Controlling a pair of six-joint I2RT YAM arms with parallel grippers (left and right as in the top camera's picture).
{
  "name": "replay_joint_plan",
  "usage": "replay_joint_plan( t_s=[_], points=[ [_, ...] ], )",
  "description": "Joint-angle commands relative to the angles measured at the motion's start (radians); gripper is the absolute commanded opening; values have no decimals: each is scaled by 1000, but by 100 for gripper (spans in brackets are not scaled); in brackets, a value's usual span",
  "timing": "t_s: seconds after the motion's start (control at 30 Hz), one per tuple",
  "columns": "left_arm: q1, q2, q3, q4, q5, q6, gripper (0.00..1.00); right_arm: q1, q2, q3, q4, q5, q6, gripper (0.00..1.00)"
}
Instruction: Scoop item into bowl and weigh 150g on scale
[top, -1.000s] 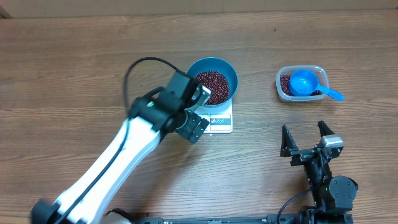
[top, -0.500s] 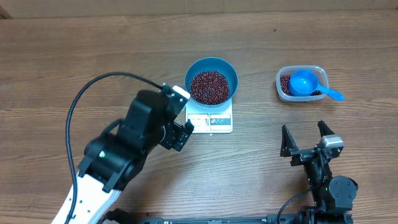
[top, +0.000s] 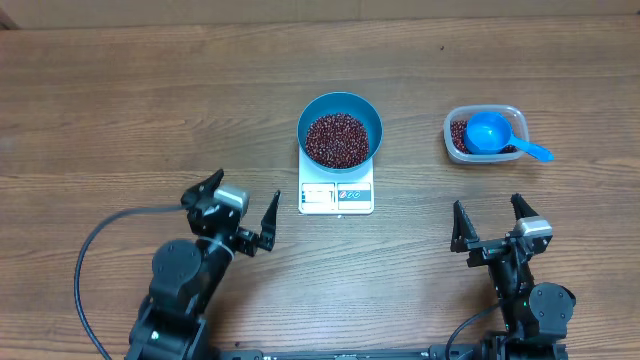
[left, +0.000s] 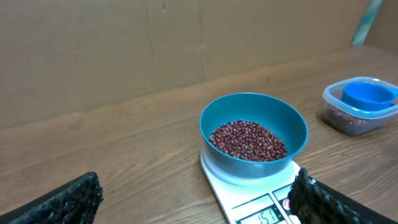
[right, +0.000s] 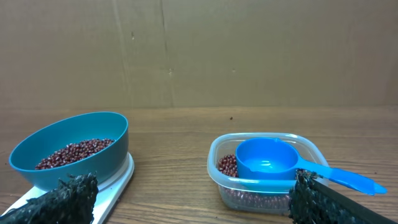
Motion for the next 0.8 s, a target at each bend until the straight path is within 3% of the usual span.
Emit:
replay_joint_plan(
  t_s=[0.0, 0.43, 0.6, 0.77],
  points=[
    [17, -143, -87, 8, 26, -43, 99, 5, -8, -10, 5, 10, 4, 100],
    [17, -533, -195, 5, 2, -44, 100, 5, -8, -10, 5, 10, 4, 100],
    [18, -529, -241, 43, -10, -67, 100, 5, -8, -10, 5, 10, 4, 100],
    [19, -529, -337, 102, -91, -172, 100, 5, -8, -10, 5, 10, 4, 100]
  ],
)
